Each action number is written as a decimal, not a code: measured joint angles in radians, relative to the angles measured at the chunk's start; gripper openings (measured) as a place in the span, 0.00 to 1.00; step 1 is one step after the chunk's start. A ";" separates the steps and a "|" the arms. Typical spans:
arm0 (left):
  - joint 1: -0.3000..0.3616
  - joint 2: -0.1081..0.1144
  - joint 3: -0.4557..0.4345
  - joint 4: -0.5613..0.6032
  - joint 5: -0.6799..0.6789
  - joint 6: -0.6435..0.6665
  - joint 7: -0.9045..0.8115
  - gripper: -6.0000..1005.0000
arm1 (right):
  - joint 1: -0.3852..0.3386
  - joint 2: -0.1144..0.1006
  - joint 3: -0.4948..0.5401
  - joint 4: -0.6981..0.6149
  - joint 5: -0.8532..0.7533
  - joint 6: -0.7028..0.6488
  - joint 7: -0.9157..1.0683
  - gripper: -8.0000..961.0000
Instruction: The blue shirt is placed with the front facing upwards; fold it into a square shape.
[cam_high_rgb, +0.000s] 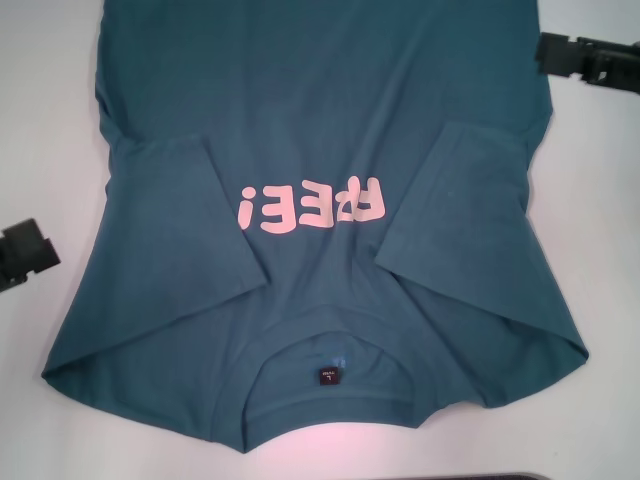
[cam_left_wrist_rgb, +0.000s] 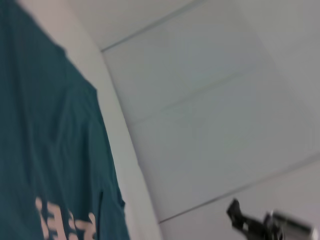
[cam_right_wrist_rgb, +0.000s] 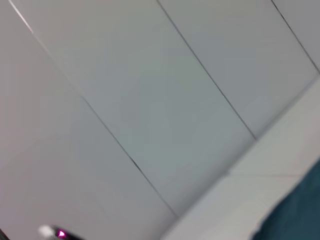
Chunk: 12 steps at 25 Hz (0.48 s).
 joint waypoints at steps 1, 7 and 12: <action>0.010 0.008 -0.004 0.028 -0.007 0.000 -0.051 0.93 | -0.006 0.001 0.008 0.000 0.011 -0.019 0.029 0.80; 0.056 0.057 0.020 0.150 -0.004 -0.001 -0.152 0.92 | -0.008 -0.004 -0.044 -0.034 -0.081 -0.027 0.177 0.79; 0.085 0.093 0.046 0.147 0.088 -0.008 -0.155 0.89 | 0.028 -0.003 -0.073 -0.057 -0.201 0.000 0.242 0.78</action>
